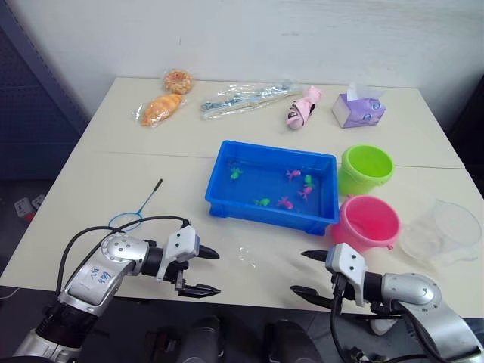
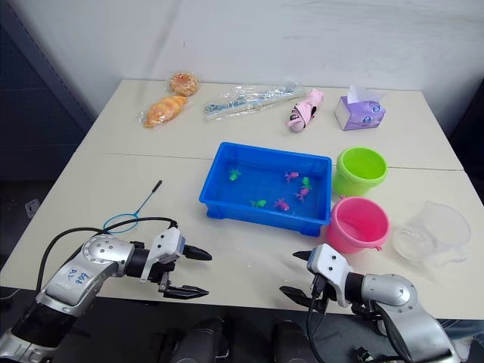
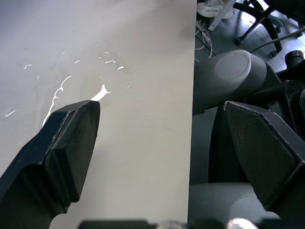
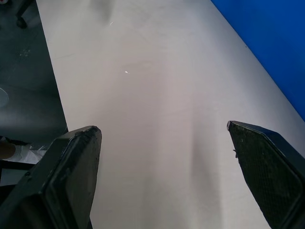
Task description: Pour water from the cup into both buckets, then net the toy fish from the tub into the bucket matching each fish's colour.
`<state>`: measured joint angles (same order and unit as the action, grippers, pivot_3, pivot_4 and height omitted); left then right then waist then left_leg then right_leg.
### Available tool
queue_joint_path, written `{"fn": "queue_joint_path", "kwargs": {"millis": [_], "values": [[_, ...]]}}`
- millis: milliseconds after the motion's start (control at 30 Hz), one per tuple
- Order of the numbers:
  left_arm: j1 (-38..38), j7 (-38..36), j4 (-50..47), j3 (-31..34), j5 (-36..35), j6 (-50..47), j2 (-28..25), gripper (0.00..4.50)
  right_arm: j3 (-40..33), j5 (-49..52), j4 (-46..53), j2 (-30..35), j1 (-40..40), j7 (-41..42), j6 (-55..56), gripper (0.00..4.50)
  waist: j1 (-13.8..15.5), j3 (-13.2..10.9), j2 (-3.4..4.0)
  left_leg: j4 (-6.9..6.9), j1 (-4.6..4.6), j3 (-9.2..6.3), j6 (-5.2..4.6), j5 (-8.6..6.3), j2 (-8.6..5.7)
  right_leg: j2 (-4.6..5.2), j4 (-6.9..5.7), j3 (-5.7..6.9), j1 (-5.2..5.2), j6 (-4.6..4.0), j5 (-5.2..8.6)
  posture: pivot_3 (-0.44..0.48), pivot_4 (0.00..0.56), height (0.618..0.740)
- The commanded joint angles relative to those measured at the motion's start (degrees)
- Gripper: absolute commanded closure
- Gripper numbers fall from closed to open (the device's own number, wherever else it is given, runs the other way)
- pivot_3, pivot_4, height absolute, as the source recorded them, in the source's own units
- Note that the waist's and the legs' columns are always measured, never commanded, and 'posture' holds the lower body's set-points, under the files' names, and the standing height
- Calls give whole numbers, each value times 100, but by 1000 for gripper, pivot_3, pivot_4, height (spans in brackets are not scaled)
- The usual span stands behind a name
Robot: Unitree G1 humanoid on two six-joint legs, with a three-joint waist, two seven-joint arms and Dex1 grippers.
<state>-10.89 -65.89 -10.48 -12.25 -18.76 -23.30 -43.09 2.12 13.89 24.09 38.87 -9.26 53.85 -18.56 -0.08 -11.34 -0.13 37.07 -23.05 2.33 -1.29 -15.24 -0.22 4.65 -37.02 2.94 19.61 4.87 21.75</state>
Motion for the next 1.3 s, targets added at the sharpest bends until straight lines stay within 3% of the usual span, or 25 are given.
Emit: {"fn": "queue_joint_path", "kwargs": {"millis": [33, 200, 400, 533, 700, 833, 967, 1167, 1300], "values": [[-148, -39, 8, 7, 3, 92, 100, 0, -188, 27, 121, -22, -108, -173, 120, 26, 0, 0, 0, 0, 0, 0, 0, 0, 0, 0, 0, 0, 0, 0, 0, 0, 150, 739], [-793, -276, 65, -27, -464, -375, 537, 0, -1216, 543, 1021, -246, -926, -881, -511, 26, 86, 0, 0, 5, -7, -6, -1, 0, -3, 1, -1, 5, 0, 0, 0, 0, 150, 739], [-1937, -84, 26, 320, -1434, -1444, 1261, 0, -3036, 1558, 2104, -1075, -2253, -1818, -1269, 26, 138, 5, -7, 8, -11, -13, 2, 1, -4, -3, -4, 9, -3, 1, 0, 0, 150, 739], [-2595, -202, 6, 519, -1971, -1870, 1444, 0, -4178, 2145, 2201, -1601, -2763, -2445, -1534, 26, 103, 5, -6, 3, -4, -9, 7, 4, -3, -8, -6, 5, -4, 1, 0, 0, 150, 739], [-2960, -331, -43, 526, -2096, -1882, 1399, 0, -5023, 2433, 1858, -1957, -2663, -3472, -1879, 26, 5, 7, -2, -5, 5, -6, 14, 7, -2, -10, -8, 0, -4, 0, 0, 0, 150, 739], [-3049, -253, -227, 560, -2158, -1901, 1429, 0, -5326, 2310, 1236, -1822, -2198, -4163, -2113, 26, -6, 7, -2, -7, 4, -3, 17, 9, -2, -11, -9, -5, -2, -1, 1, 0, 150, 739], [-3003, -110, -438, 573, -2232, -1969, 1454, 0, -5172, 1693, 530, -1472, -1777, -4505, -2038, 26, 3, 8, 2, -6, 3, -3, 16, 9, -3, -11, -8, -7, -2, -1, 1, 0, 150, 739], [-2927, 58, -630, 586, -2284, -2039, 1421, 0, -4883, 1190, -535, -1095, -993, -4556, -1661, 26, -4, 9, 8, -6, 2, 4, 13, 12, -4, -13, -9, -10, 1, -1, 1, 0, 150, 739], [-2836, 16, -651, 333, -1725, -1580, 1191, 0, -4708, 1043, -1066, -1021, -541, -4534, -1491, 26, -2, 10, 11, -6, 5, 5, 16, 16, -4, -16, -15, -11, 2, -1, 1, 0, 150, 739]]}}
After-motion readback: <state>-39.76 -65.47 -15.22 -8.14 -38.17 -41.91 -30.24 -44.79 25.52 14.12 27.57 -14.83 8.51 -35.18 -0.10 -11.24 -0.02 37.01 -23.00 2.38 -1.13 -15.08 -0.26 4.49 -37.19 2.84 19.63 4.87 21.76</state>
